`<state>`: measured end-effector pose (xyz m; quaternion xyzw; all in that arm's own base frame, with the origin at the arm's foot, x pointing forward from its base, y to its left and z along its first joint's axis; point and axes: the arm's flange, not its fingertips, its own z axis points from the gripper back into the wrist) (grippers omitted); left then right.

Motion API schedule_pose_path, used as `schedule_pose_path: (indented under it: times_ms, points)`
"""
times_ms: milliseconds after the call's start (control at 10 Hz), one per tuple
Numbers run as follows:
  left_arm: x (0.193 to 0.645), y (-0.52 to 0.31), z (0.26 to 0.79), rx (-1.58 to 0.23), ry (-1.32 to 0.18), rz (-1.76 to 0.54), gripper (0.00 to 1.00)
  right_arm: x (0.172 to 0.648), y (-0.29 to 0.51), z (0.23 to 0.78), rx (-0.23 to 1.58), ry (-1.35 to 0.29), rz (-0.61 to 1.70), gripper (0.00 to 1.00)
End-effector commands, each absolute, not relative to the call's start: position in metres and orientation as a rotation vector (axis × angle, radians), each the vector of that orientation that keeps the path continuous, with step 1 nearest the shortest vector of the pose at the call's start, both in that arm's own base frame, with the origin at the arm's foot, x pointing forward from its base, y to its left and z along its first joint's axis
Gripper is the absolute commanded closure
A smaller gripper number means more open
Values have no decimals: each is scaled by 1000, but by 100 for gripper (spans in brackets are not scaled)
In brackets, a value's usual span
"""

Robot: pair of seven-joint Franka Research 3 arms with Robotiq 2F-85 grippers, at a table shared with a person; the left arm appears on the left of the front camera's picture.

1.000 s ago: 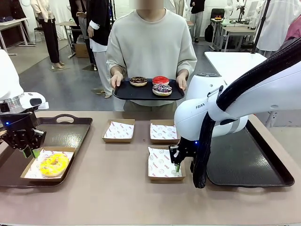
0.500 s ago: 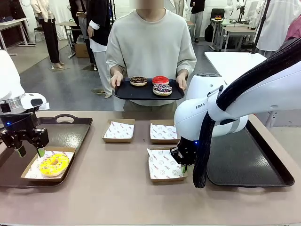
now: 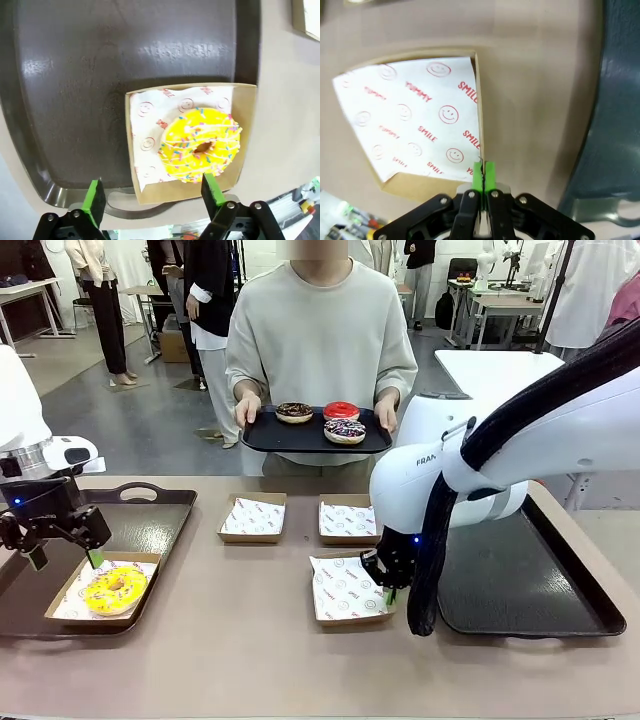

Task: Individually package the donuts and arrange them on the tray.
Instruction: Place the picked Paper togo box on the Handle tray while simultaneously picking up another Paper togo box from the table with the other hand.

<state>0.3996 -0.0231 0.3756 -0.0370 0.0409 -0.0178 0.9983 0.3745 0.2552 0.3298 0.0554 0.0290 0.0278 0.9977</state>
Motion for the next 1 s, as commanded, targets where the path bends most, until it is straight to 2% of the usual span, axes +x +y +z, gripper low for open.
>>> schedule_pose_path:
  times_ms: [0, 200, 500, 900]
  points:
    - [395, -7, 397, -301, 97, -110, 0, 357, 249, 378, 169, 54, 92, 100]
    - [382, 31, 426, -626, 54, -186, 0, 348, 231, 443, 181, -5, 83, 100]
    - [366, 93, 444, -1001, -26, -241, 0, 359, 218, 504, 168, -19, 47, 100]
    - [357, 182, 422, -1320, -139, -95, 0, 403, 212, 549, 181, 10, -18, 100]
